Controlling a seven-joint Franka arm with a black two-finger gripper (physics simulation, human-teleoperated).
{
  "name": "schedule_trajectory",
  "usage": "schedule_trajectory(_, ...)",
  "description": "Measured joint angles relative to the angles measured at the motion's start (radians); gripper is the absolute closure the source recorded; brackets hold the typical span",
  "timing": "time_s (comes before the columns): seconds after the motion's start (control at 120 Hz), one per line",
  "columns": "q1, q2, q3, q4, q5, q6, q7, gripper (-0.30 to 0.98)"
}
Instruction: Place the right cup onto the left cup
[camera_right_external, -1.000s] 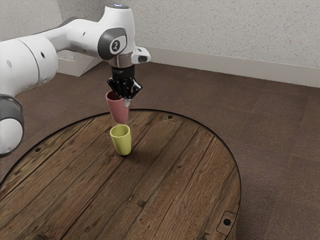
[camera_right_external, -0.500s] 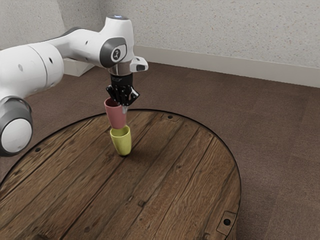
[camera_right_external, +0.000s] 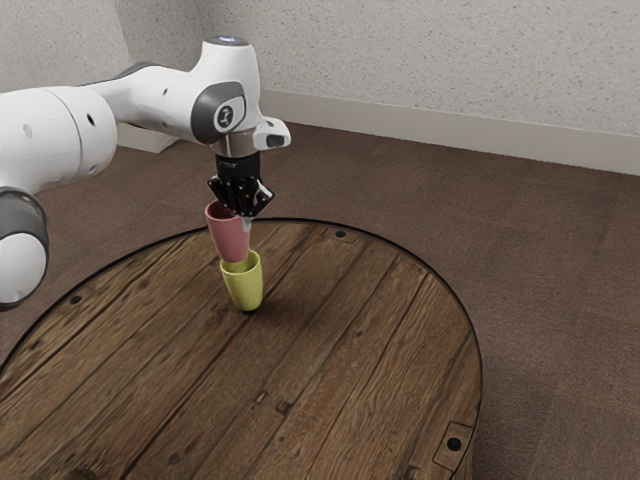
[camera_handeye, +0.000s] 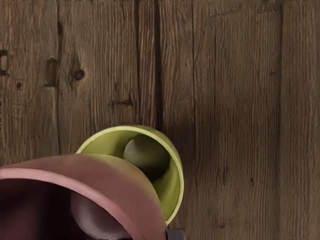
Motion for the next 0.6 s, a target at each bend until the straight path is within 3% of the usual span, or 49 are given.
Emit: schedule_trajectory(0.6,0.002,0.063,-0.004,0.029,0.0,0.022,0.007,0.79)
